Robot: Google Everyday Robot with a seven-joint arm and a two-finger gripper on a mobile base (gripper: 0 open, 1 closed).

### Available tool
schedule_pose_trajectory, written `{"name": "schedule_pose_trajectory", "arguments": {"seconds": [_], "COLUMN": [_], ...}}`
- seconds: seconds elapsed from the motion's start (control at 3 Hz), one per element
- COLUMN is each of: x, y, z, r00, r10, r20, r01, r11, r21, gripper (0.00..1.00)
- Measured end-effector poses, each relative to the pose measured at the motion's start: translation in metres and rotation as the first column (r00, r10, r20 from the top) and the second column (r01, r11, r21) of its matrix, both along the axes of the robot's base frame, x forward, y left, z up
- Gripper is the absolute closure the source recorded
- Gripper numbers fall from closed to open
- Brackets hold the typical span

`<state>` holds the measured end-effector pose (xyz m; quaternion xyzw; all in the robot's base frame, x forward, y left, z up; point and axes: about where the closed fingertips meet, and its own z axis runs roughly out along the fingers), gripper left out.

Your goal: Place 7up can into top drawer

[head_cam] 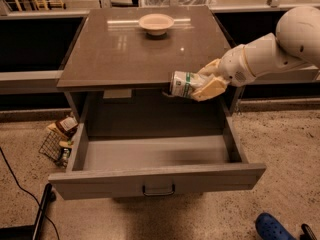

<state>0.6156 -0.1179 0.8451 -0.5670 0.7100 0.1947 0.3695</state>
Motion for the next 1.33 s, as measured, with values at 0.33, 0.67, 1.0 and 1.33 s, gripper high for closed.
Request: {"name": "schedule_pose_trajectory", "arguments": {"seconds": [0.33,0.67,1.0,1.33], "x": [-0.019,-0.029,-0.035,-0.035], "y": [0.012,0.02,0.028,0.028], "z": [-0.024,-0.048,-0.07,-0.07], "r00": [0.999,0.9965,0.9931,0.993], "r10": [0.002,0.0,0.006,0.006], "r20": [-0.044,-0.084,-0.117,-0.118], "r01": [-0.001,0.006,0.008,0.008], "r11": [1.0,0.997,0.993,0.993], "r21": [0.029,0.074,0.116,0.116], "gripper": [1.0,1.0,1.0,1.0]}}
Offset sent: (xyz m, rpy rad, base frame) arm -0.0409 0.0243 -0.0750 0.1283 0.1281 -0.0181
